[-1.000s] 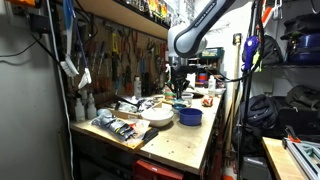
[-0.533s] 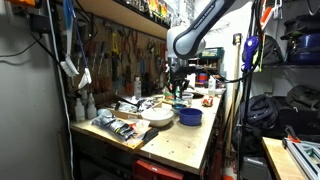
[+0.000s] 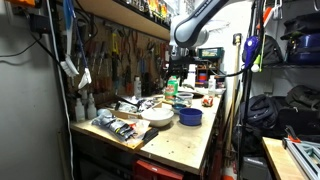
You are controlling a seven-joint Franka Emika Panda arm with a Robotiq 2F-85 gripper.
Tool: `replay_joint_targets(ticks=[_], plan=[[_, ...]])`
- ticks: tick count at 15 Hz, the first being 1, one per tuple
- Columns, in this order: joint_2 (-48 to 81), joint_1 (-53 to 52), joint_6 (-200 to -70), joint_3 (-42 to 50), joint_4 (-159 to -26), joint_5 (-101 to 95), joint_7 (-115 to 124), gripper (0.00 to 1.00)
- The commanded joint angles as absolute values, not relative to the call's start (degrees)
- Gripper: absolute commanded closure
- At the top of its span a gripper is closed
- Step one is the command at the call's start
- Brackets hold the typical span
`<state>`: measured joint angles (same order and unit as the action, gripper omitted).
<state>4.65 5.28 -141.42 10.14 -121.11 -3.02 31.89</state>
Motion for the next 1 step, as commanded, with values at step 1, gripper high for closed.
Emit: replay_joint_targets(ticks=[1], plan=[[3.29,5.93,-141.42,9.4,-121.42,-0.85,29.3,0.0]])
